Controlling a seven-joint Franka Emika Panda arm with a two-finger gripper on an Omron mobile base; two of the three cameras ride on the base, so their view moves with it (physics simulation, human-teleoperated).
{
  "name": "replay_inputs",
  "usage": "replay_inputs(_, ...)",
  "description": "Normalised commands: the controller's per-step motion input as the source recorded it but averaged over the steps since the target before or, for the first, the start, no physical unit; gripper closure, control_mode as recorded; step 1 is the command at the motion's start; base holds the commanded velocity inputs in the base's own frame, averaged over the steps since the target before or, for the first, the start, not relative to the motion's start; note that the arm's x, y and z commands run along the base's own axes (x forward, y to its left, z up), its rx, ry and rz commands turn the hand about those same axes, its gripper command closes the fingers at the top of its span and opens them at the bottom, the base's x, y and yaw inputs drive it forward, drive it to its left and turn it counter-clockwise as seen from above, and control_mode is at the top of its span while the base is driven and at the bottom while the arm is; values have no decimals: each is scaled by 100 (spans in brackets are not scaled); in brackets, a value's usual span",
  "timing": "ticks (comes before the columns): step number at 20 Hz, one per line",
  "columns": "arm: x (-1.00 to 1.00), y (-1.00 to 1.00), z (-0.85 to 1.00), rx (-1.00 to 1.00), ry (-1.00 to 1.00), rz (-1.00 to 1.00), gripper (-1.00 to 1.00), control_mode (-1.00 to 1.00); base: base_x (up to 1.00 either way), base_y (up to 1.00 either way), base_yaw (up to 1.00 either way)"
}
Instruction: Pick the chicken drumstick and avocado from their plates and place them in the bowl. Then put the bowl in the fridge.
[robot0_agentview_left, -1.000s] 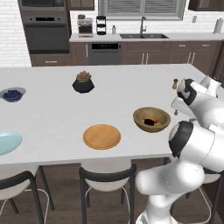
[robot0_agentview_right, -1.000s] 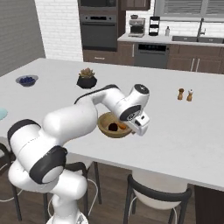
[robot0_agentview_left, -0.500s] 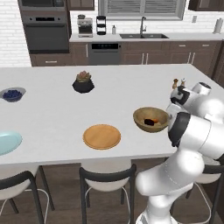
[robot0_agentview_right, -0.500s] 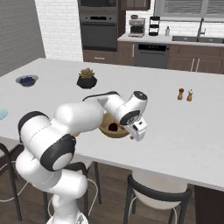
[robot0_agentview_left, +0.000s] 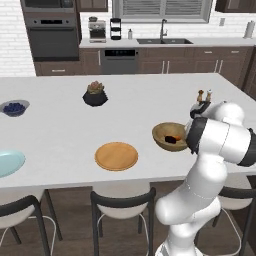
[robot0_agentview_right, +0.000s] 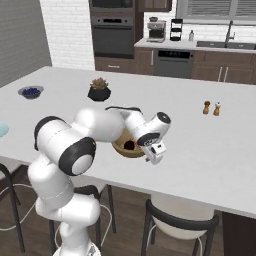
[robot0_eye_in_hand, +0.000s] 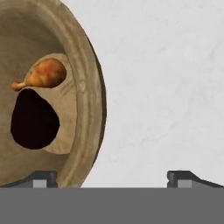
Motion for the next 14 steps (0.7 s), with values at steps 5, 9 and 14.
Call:
replay_inputs(5, 41, 3, -20, 0, 4, -3, -100, -100, 0, 0, 0)
replay_inputs(9, 35, 5, -36, 0, 3, -3, -100, -100, 0, 0, 0)
replay_inputs(14, 29, 2, -29, 0, 3, -2, -100, -100, 0, 0, 0)
